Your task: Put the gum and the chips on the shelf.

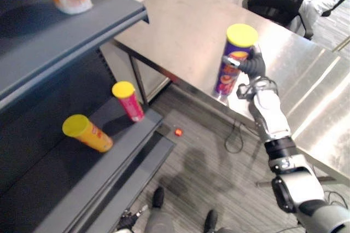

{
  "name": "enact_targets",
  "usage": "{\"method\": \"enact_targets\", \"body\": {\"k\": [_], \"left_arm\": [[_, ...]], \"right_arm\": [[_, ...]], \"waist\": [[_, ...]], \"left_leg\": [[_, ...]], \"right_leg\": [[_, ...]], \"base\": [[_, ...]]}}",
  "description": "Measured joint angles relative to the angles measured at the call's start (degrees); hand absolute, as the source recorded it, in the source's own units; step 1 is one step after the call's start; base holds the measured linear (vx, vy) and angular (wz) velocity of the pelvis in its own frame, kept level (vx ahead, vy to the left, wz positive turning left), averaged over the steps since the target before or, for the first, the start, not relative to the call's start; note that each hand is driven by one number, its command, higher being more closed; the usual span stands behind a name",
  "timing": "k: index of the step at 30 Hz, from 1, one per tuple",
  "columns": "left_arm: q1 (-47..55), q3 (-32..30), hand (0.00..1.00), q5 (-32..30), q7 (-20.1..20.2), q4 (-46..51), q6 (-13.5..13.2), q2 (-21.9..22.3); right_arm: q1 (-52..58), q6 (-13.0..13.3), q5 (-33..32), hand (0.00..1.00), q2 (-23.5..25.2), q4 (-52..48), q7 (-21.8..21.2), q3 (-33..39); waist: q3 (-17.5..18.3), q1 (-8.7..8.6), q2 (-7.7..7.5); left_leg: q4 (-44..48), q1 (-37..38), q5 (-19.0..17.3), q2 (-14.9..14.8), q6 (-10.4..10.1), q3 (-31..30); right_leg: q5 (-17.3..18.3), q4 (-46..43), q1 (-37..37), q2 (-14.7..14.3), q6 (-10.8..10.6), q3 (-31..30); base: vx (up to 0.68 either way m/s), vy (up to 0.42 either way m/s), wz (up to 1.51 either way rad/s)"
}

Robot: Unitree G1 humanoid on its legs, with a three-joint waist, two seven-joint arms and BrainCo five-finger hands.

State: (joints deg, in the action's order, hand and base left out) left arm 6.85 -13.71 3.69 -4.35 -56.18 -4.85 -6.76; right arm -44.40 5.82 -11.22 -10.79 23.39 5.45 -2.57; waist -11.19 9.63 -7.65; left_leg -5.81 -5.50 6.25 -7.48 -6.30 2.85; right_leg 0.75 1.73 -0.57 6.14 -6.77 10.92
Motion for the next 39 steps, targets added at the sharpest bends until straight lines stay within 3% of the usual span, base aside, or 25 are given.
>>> {"method": "enact_targets", "body": {"k": [5,10,11,15,19,29,35,39], "left_arm": [[-0.02,0.05,0.0,0.0,-0.06,0.04,0.0,-0.09],[0.19,-0.05,0.0,-0.04,-0.19,0.11,0.03,-0.13],[0.76,-0.27,0.0,-0.08,-0.19,0.14,0.03,-0.21],[2.24,-1.09,0.0,-0.29,-0.19,0.12,0.07,-0.13],[2.78,-2.01,0.0,-0.52,0.08,-0.05,0.08,0.07],[4.18,-2.37,0.0,-2.61,0.47,-0.36,0.06,0.16],[4.6,-1.99,0.0,-2.72,0.67,-0.38,0.05,0.45],[4.0,-1.74,0.0,-2.53,0.77,-0.41,0.02,0.59]], "right_arm": [[2.08,0.0,-0.01,1.0,0.01,-1.37,0.68,0.92],[12.28,-0.32,-0.66,1.0,0.0,-12.88,0.85,4.56],[15.26,-0.26,-2.74,1.0,-0.01,-18.58,0.57,6.8],[21.86,1.32,-6.25,1.0,-0.02,-27.49,-0.71,9.44],[27.26,2.91,-8.69,1.0,-0.03,-32.99,-2.66,9.6],[34.72,3.85,-10.27,1.0,-0.02,-36.83,-5.29,10.78],[37.86,3.91,-11.47,1.0,0.06,-37.45,-5.93,10.62],[37.92,4.39,-11.46,1.0,0.16,-37.49,-5.64,9.27]], "waist": [[0.18,0.01,-0.28],[0.34,-0.31,-0.45],[0.42,-1.51,-0.47],[2.94,-2.84,-0.69],[4.13,-3.29,-0.57],[5.53,-4.79,-0.28],[6.64,-4.5,1.32],[4.64,-4.75,2.61]], "left_leg": [[0.06,0.56,0.01,0.04,0.01,-0.15],[0.03,0.7,0.05,0.18,0.07,-0.56],[0.06,0.83,0.14,0.24,0.12,-0.59],[0.13,1.11,0.13,0.22,0.11,-0.22],[-0.04,1.98,-0.05,0.02,-0.06,0.48],[-0.05,2.99,-0.45,-0.12,-0.4,2.53],[0.64,4.61,-1.09,-0.19,-0.15,4.43],[13.43,-0.64,-6.8,-0.15,0.17,2.89]], "right_leg": [[0.0,0.0,0.68,0.21,0.0,0.17],[0.03,-0.11,1.0,0.43,-0.01,0.66],[0.03,-0.36,1.02,0.53,-0.01,0.71],[0.03,-0.44,0.96,0.54,-0.02,0.31],[0.04,-0.47,1.15,0.44,-0.02,-0.51],[0.04,-0.83,0.67,0.53,-0.07,-2.24],[1.14,-4.49,-0.38,0.72,0.18,-4.32],[5.65,-14.21,-3.4,1.74,0.3,-4.35]], "base": [[0.0,-0.001,0.02],[0.0,-0.001,0.03],[-0.02,0.0,-0.03],[-0.01,0.0,-0.03],[-0.04,-0.006,-0.1],[-0.02,0.002,-0.1],[0.03,-0.002,-0.15],[-0.03,-0.008,0.05]]}}
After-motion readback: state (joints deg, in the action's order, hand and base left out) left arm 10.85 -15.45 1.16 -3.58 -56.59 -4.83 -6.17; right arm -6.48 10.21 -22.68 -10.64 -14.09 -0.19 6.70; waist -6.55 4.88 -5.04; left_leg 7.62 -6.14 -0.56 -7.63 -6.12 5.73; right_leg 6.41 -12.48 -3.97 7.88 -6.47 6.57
